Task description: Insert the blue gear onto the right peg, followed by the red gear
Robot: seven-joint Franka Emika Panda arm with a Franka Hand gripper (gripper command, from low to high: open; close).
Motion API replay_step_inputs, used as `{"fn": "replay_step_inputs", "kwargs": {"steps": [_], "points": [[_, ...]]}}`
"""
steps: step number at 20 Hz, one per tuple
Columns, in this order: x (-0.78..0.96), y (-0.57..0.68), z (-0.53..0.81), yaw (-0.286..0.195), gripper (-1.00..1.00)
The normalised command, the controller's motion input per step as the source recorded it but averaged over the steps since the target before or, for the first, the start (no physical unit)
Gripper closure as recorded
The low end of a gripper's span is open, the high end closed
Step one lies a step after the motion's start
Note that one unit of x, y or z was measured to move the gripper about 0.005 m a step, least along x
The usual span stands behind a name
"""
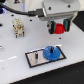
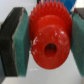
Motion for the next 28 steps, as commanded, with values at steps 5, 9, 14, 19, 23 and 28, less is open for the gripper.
{"fn": "replay_step_inputs", "kwargs": {"steps": [5, 9, 14, 19, 23, 28], "points": [[0.71, -0.14, 0.06, 0.000, 1.00], [0.50, -0.14, -0.02, 0.000, 1.00], [0.26, -0.13, -0.08, 0.000, 1.00], [0.09, -0.11, -0.14, 0.000, 1.00], [0.07, -0.17, -0.17, 0.000, 1.00], [0.02, -0.05, -0.05, 0.000, 1.00]]}}
